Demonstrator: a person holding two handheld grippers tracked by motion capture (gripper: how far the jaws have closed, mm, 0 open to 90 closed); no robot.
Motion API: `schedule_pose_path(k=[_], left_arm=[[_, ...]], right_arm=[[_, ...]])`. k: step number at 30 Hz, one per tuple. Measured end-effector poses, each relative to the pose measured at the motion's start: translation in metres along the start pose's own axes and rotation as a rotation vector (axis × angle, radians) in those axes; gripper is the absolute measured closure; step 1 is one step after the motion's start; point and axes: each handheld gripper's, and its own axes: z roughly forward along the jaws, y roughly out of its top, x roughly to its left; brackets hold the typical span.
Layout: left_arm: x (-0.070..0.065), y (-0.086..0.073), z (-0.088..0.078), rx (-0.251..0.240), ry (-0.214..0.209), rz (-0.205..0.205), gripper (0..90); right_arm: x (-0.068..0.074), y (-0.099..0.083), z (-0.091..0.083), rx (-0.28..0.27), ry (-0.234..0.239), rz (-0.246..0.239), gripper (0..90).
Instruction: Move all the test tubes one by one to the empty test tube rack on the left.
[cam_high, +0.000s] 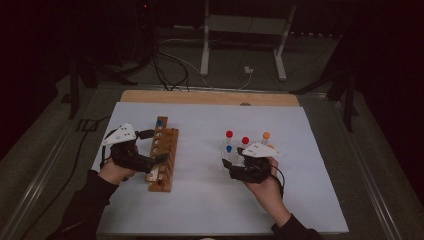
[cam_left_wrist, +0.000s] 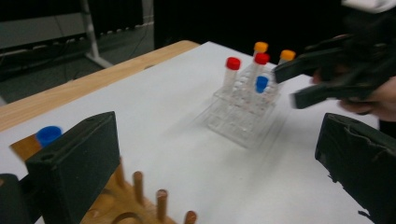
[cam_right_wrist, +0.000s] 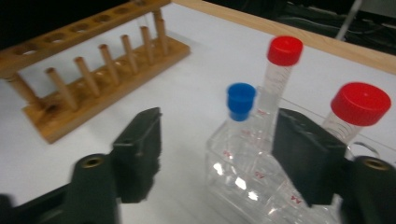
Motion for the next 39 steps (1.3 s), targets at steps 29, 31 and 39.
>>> schedule_pose_path(k=[29, 31, 39], left_arm=[[-0.004, -0.007, 0.007, 0.032, -0.036, 0.009, 0.8], [-0.004, -0.006, 0.007, 0.036, -0.040, 0.010, 0.8], [-0.009, -0.001, 0.006, 0.029, -0.068, 0.013, 0.8]], right_arm=[[-0.005, 0.001, 0.025, 0.086, -0.056, -0.028, 76.7], [-0.004, 0.005, 0.019, 0.066, -0.060, -0.041, 76.7], [0.000, 0.021, -0.006, -0.003, -0.073, -0.085, 76.7]])
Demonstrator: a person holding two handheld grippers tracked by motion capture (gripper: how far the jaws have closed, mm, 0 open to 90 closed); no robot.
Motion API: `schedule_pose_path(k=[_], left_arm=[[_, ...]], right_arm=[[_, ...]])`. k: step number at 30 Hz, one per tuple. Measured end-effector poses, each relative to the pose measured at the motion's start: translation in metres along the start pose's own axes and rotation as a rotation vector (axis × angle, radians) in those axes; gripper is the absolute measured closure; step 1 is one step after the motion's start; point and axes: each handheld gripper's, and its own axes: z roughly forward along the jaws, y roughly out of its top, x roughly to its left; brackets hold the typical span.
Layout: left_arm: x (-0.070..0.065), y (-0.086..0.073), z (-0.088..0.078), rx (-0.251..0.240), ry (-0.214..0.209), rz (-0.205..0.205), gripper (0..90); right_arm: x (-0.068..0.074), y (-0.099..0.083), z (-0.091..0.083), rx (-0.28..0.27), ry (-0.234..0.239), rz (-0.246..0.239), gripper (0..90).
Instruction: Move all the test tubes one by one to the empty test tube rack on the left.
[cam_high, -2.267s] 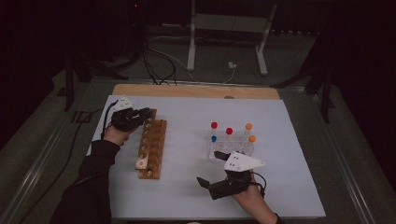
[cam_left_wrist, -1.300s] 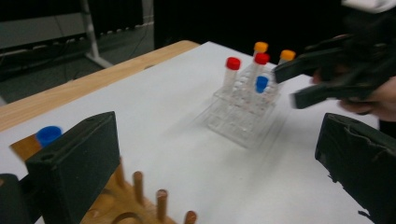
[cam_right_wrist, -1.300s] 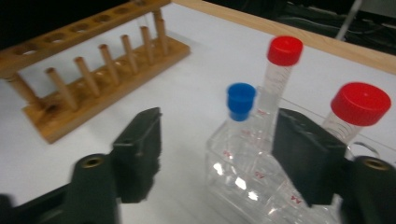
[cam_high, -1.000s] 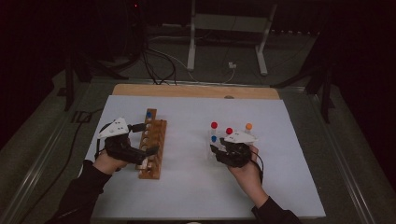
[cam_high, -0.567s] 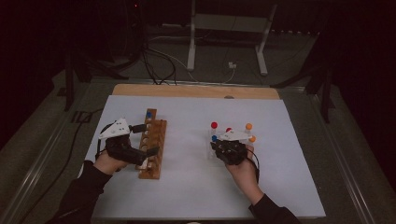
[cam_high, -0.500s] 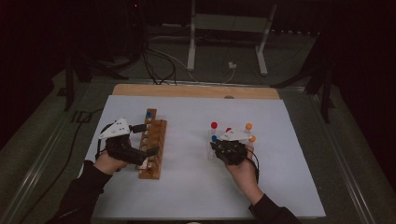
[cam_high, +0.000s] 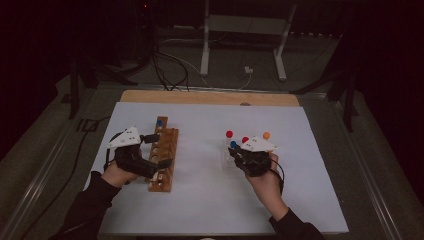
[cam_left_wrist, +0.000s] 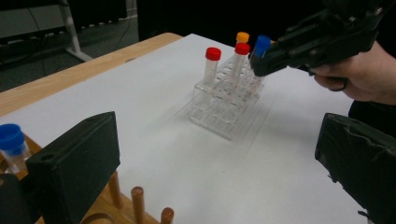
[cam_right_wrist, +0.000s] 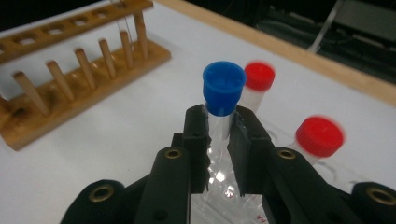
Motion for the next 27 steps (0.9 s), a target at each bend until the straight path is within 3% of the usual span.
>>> schedule_pose_path(k=[4, 9, 18, 27], left_arm=[[-0.005, 0.004, 0.001, -0.005, -0.020, 0.005, 0.8], [-0.013, 0.008, 0.005, -0.004, -0.051, 0.019, 0.8], [-0.024, 0.012, 0.016, 0.006, -0.097, 0.040, 0.9], [-0.032, 0.017, 0.025, 0.005, -0.140, 0.048, 1.3]], right_arm=[[0.003, 0.009, -0.014, -0.043, -0.009, -0.020, 76.8], [0.009, 0.016, -0.024, -0.067, 0.030, -0.031, 76.7], [0.027, 0.012, -0.018, -0.023, 0.157, -0.028, 76.7], [0.040, 0.007, -0.013, 0.009, 0.225, -0.032, 76.8]])
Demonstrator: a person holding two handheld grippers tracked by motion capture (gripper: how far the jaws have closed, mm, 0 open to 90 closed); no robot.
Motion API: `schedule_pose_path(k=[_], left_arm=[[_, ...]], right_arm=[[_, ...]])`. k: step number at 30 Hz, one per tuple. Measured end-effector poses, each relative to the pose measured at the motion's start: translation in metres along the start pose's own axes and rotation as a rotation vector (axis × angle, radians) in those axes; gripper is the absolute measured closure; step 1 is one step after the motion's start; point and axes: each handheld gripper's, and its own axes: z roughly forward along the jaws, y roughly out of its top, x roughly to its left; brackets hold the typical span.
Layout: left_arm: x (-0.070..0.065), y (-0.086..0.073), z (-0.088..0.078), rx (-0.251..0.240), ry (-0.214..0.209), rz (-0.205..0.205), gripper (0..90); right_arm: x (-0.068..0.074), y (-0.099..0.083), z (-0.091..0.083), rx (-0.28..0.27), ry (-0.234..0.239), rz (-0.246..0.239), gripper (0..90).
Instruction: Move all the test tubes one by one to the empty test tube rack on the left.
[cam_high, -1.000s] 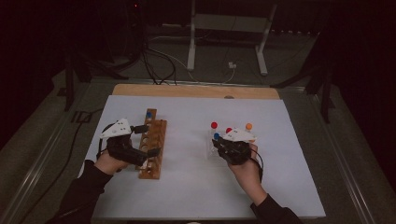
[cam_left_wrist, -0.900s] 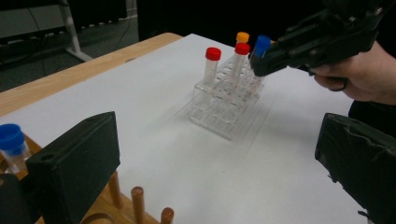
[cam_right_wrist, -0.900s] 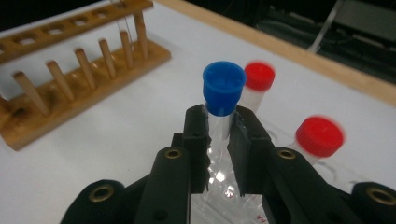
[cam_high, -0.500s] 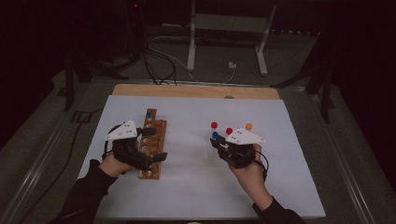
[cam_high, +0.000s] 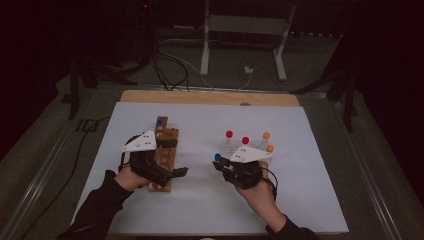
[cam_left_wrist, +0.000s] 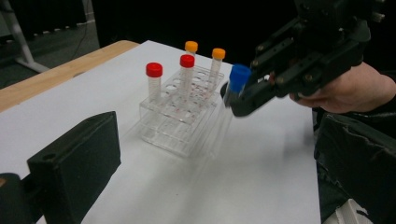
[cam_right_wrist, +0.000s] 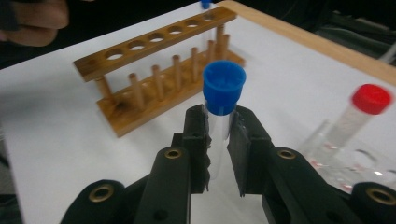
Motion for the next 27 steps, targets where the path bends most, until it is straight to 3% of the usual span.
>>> schedule_pose_path(k=[6, 14, 18, 27], left_arm=[[-0.005, 0.002, 0.012, 0.013, -0.027, 0.013, 1.7], [-0.010, 0.003, 0.026, 0.012, -0.066, 0.028, 8.9], [-0.013, 0.003, 0.032, 0.022, -0.081, 0.039, 17.5], [-0.018, 0.004, 0.043, 0.022, -0.108, 0.063, 49.4]], right_arm=[[0.010, -0.002, 0.004, 0.014, 0.055, -0.001, 76.7], [0.017, -0.001, 0.003, 0.013, 0.080, -0.009, 76.7], [0.019, -0.001, 0.004, 0.016, 0.088, -0.012, 76.7], [0.021, -0.002, 0.005, 0.023, 0.095, -0.012, 76.7]])
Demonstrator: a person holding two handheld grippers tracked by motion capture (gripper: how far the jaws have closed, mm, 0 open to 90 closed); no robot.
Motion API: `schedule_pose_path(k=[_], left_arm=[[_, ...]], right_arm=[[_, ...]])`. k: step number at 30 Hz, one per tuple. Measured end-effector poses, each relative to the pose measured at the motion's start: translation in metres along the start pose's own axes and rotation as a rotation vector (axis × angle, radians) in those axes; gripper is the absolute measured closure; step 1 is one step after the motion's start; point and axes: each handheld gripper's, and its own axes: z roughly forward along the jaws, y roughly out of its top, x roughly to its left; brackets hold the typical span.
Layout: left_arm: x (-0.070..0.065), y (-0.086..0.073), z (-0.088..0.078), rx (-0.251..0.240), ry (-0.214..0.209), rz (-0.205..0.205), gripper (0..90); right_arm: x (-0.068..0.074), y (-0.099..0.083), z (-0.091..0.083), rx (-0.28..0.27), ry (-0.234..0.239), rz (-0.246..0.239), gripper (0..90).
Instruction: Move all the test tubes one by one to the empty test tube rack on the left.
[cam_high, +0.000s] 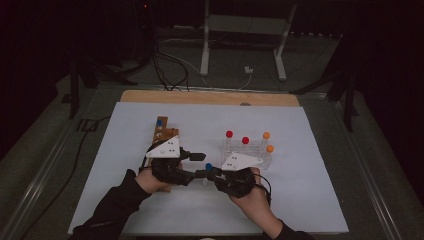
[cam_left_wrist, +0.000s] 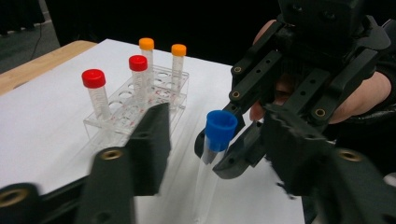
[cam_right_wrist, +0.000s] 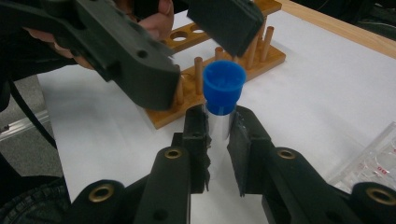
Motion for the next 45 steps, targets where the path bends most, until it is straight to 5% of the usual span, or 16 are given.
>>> schedule_pose_path(k=[12, 20, 24, 35, 45], left_arm=[[-0.003, 0.001, 0.010, 0.007, 0.005, 0.036, 74.9], [0.001, 0.003, 0.009, -0.001, 0.012, 0.049, 77.1], [0.007, 0.006, 0.003, -0.024, 0.038, 0.032, 77.2], [0.029, 0.019, -0.039, -0.060, 0.192, 0.025, 77.2], [0.049, 0.028, -0.076, -0.093, 0.361, 0.025, 77.3]], right_arm=[[0.000, 0.000, -0.001, -0.003, -0.001, -0.003, 76.7], [-0.002, 0.001, -0.002, -0.007, -0.003, -0.001, 75.0], [-0.002, 0.001, -0.003, -0.015, -0.021, -0.011, 64.6], [-0.003, 0.004, -0.007, -0.049, -0.064, 0.017, 29.5], [-0.003, 0.005, -0.003, -0.029, -0.037, 0.060, 1.7]])
